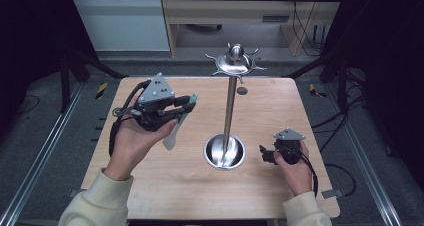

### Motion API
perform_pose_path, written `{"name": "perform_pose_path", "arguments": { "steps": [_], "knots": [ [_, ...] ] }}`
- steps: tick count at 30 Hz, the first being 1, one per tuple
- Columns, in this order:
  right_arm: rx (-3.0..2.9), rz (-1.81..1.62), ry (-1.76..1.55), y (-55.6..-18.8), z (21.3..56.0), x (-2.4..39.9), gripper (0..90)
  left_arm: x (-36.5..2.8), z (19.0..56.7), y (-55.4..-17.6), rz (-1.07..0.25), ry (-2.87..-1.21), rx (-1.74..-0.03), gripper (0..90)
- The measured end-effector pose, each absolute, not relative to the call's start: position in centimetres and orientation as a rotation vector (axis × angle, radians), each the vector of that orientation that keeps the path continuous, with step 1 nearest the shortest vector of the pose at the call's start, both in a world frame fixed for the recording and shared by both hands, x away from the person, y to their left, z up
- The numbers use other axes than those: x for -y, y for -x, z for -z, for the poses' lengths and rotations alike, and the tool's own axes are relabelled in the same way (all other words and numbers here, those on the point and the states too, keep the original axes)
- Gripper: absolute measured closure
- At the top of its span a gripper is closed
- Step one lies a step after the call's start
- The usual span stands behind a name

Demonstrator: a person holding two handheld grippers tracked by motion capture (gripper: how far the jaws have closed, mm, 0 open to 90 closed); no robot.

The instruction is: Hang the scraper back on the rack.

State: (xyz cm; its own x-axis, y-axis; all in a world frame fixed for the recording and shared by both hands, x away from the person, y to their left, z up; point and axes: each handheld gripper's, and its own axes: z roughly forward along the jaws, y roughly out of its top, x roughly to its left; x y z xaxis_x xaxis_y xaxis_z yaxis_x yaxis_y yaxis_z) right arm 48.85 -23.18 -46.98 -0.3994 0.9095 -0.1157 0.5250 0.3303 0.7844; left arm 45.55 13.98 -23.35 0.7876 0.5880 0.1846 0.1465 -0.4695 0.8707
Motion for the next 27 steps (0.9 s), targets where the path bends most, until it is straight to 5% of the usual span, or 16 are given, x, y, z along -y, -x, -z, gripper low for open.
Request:
{"name": "perform_pose_path", "arguments": {
  "steps": [27],
  "knots": [
    [-2.006,-0.911,-1.288,-48.8,46.7,23.6,15.0,-12.7,21.1,-44.9,-0.562,-1.911,-0.515,74.3]
  ]
}}
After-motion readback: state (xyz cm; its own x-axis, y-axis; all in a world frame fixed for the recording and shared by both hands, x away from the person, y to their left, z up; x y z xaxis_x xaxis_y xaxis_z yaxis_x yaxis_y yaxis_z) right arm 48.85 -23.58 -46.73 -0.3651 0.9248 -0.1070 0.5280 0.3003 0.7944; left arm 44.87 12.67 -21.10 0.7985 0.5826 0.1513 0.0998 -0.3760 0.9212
